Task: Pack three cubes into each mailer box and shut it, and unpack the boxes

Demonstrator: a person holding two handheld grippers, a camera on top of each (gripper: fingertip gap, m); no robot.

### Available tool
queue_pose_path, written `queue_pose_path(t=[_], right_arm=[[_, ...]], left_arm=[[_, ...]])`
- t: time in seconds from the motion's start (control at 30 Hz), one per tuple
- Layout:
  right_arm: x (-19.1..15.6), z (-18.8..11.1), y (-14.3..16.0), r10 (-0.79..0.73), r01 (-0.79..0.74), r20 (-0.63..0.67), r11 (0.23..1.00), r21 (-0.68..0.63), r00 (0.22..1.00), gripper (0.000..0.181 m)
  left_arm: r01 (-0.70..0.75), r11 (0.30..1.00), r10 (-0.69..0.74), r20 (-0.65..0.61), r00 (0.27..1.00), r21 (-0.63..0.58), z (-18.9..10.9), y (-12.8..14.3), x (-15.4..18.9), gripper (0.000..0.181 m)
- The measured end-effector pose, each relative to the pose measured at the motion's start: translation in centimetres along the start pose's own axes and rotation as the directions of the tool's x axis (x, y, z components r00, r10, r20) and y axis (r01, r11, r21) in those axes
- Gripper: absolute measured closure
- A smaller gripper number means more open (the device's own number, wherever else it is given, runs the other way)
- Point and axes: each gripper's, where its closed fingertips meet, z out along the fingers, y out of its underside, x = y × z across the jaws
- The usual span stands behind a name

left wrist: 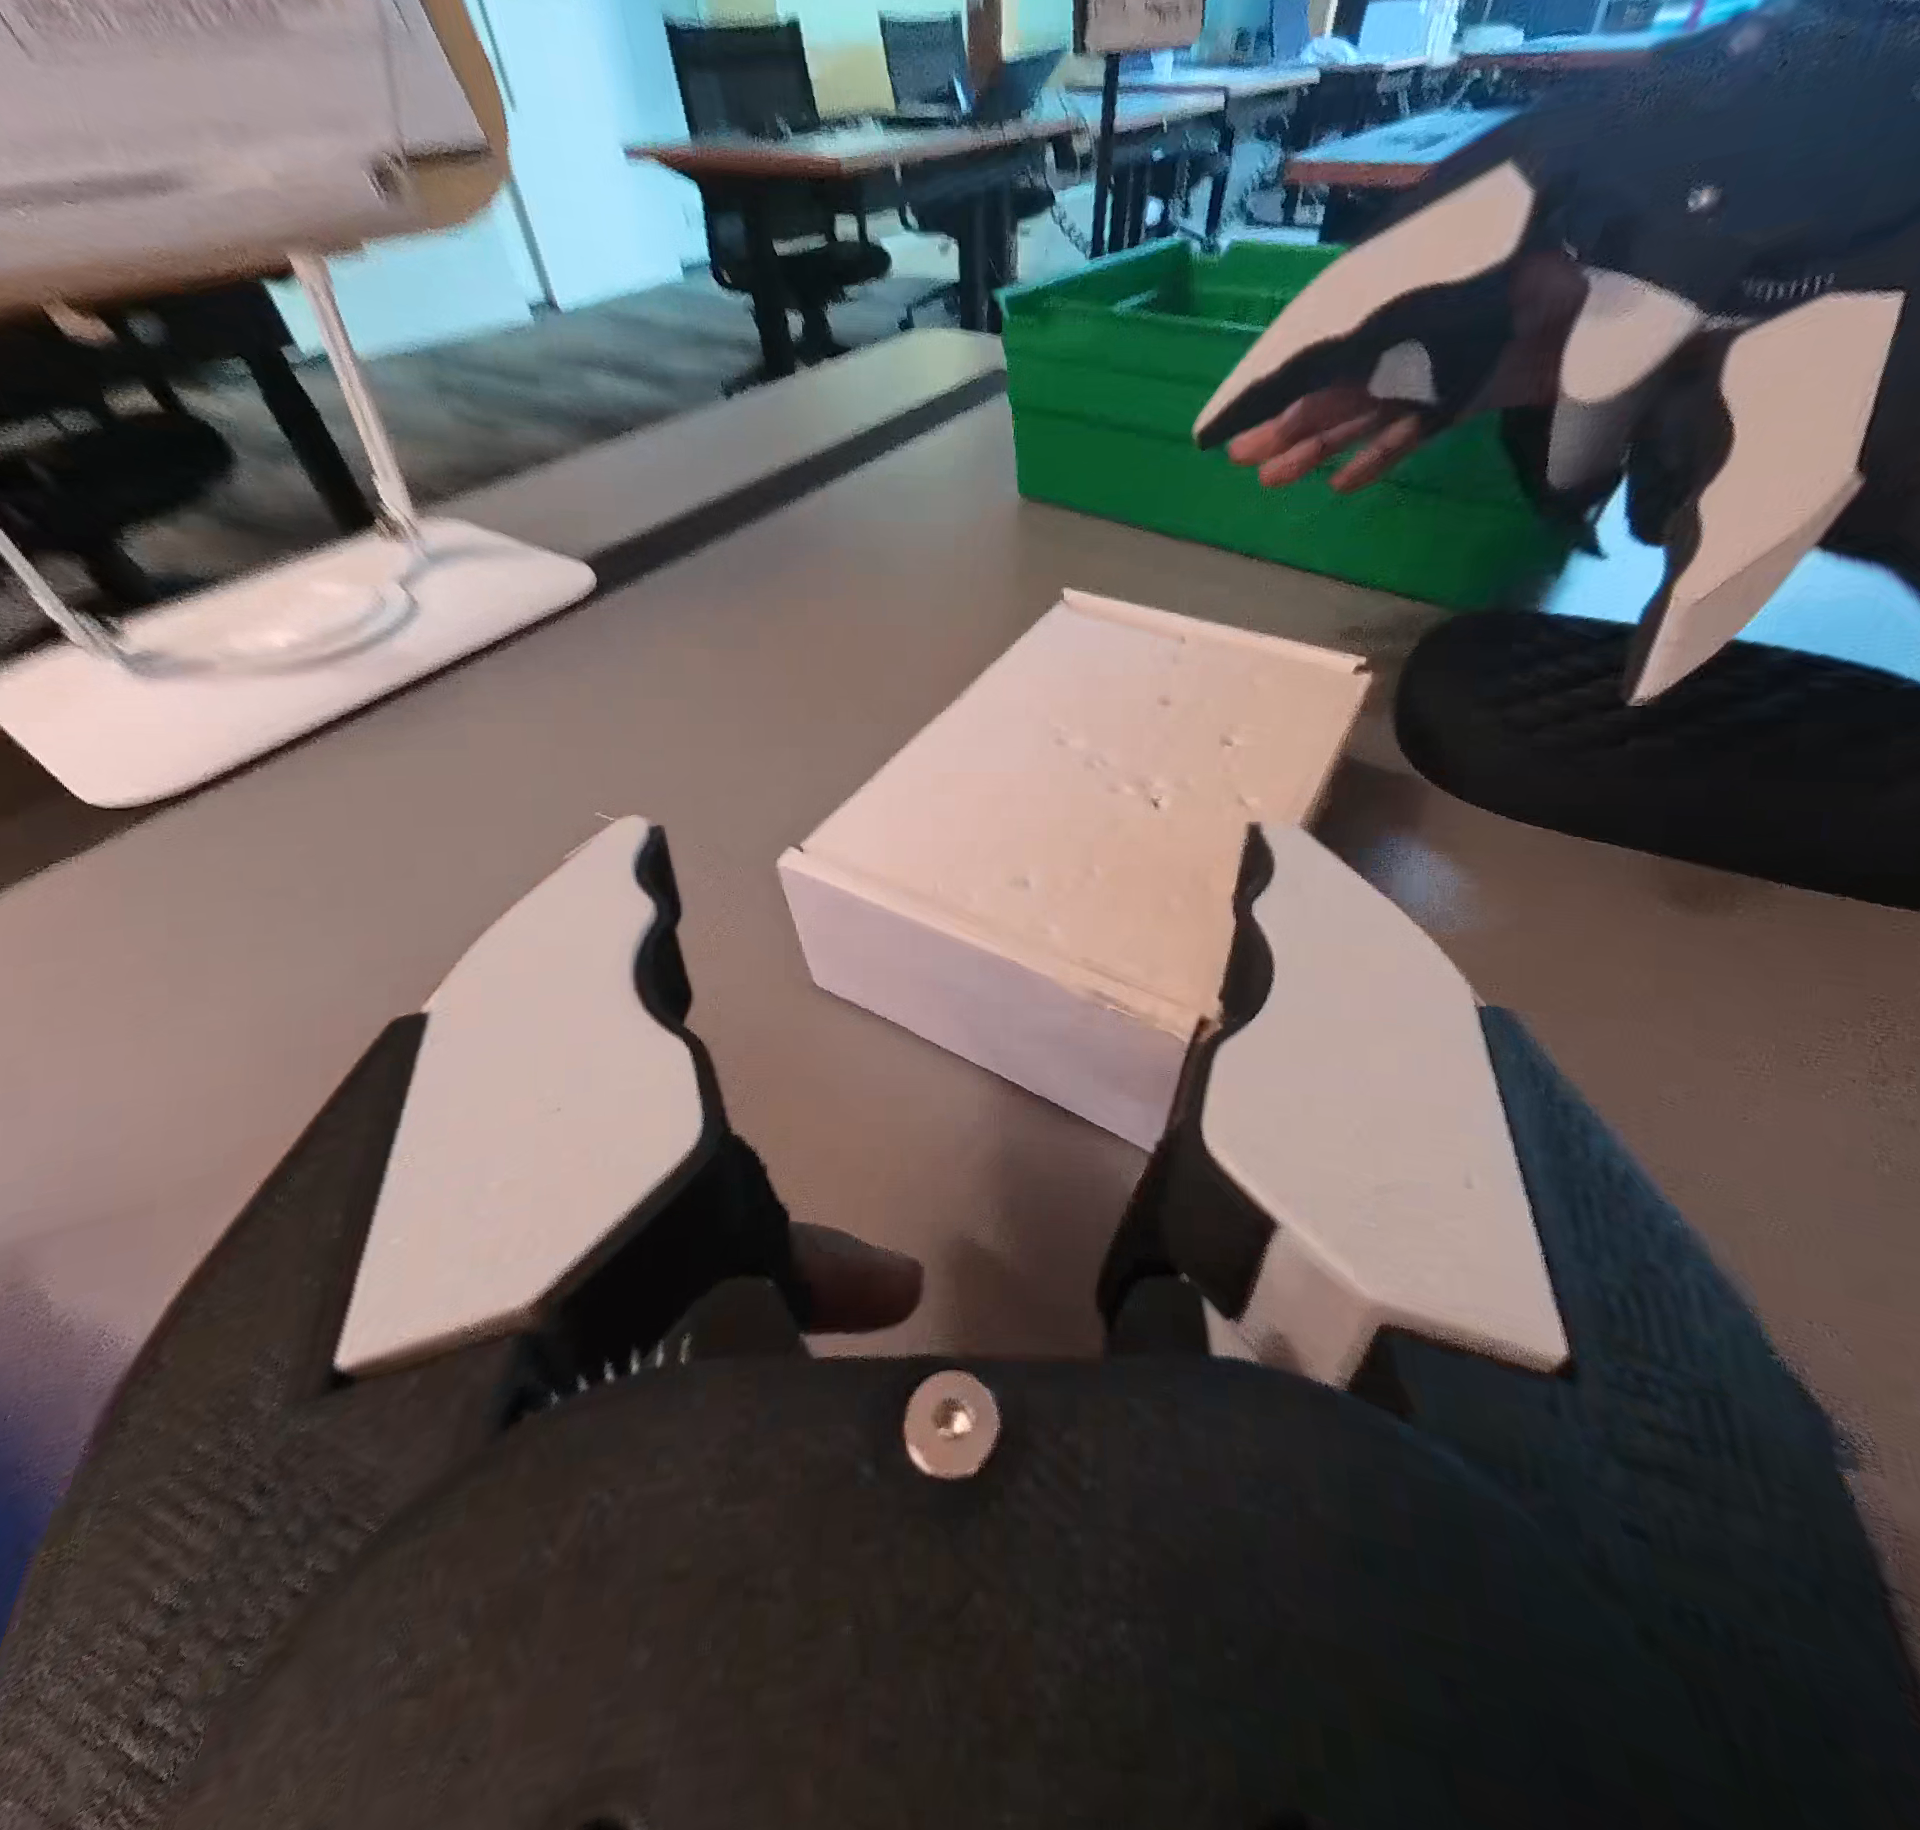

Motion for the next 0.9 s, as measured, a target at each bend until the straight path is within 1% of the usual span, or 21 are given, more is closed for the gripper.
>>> queue_pose_path(t=[0.1, 0.17, 0.23, 0.33, 0.37, 0.4, 0.47, 0.53, 0.57, 0.63, 0.67, 0.7, 0.77, 0.9], right_arm=[[0.2, 1.6, -1.2, -0.091, 0.107, 0.098, 0.979, -0.173, 0.991, 0.043], [0.7, 3.0, -1.2, -0.097, 0.143, 0.163, 0.944, -0.299, 0.982, 0.04], [0.8, 4.4, -0.6, -0.071, 0.176, 0.252, 0.89, -0.421, 0.965, 0.036], [0.7, 5.7, 0.8, -0.003, 0.222, 0.349, 0.775, -0.592, 0.937, 0.035], [0.5, 6.1, 0.9, 0.011, 0.234, 0.367, 0.754, -0.614, 0.93, 0.035], [0.6, 6.7, 0.8, 0.003, 0.244, 0.372, 0.75, -0.615, 0.928, 0.035], [1.1, 7.8, 0.8, -0.054, 0.28, 0.357, 0.732, -0.621, 0.933, 0.035], [0.8, 8.2, 1.3, -0.05, 0.305, 0.379, 0.695, -0.651, 0.924, 0.035], [0.6, 8.5, 1.5, -0.047, 0.306, 0.379, 0.685, -0.662, 0.924, 0.035], [0.7, 9.2, 2.3, -0.063, 0.316, 0.366, 0.653, -0.688, 0.929, 0.037], [0.5, 9.4, 3.1, -0.058, 0.323, 0.37, 0.624, -0.711, 0.927, 0.04], [0.4, 9.5, 4.0, -0.051, 0.329, 0.373, 0.594, -0.735, 0.926, 0.037], [0.3, 9.6, 4.0, -0.057, 0.325, 0.363, 0.591, -0.738, 0.93, 0.035], [0.3, 9.6, 3.9, -0.084, 0.344, 0.371, 0.6, -0.723, 0.925, 0.038]], left_arm=[[-0.062, 0.997, 0.06, 0.039, 0.997, 0.039, 0.2, -0.3, -0.2, 0.067], [-0.085, 0.995, 0.083, 0.06, 0.995, 0.048, 0.3, -0.3, -0.4, 0.061], [-0.093, 0.994, 0.088, 0.077, 0.993, 0.064, 0.3, -0.3, -0.8, 0.06], [-0.078, 0.993, 0.07, 0.094, 0.993, 0.09, 0.0, -0.6, -1.4, 0.06], [-0.072, 0.993, 0.062, 0.097, 0.993, 0.094, 0.0, -0.6, -1.5, 0.06], [-0.066, 0.993, 0.056, 0.1, 0.993, 0.098, -0.1, -0.7, -1.6, 0.06], [-0.061, 0.993, 0.051, 0.102, 0.993, 0.102, -0.1, -0.8, -1.7, 0.06], [-0.07, 0.993, 0.059, 0.111, 0.992, 0.094, -0.1, -0.7, -1.8, 0.061], [-0.077, 0.994, 0.068, 0.121, 0.99, 0.079, -0.1, -0.5, -2.0, 0.064], [-0.107, 0.993, 0.1, 0.145, 0.984, 0.044, -0.1, 0.0, -2.4, 0.065], [-0.12, 0.992, 0.112, 0.148, 0.983, 0.041, -0.1, 0.0, -2.4, 0.065], [-0.122, 0.992, 0.114, 0.146, 0.983, 0.046, -0.1, -0.1, -2.4, 0.065], [-0.11, 0.992, 0.102, 0.141, 0.985, 0.053, -0.1, -0.1, -2.3, 0.065], [-0.115, 0.993, 0.109, 0.143, 0.984, 0.035, -0.1, 0.2, -2.4, 0.066]])
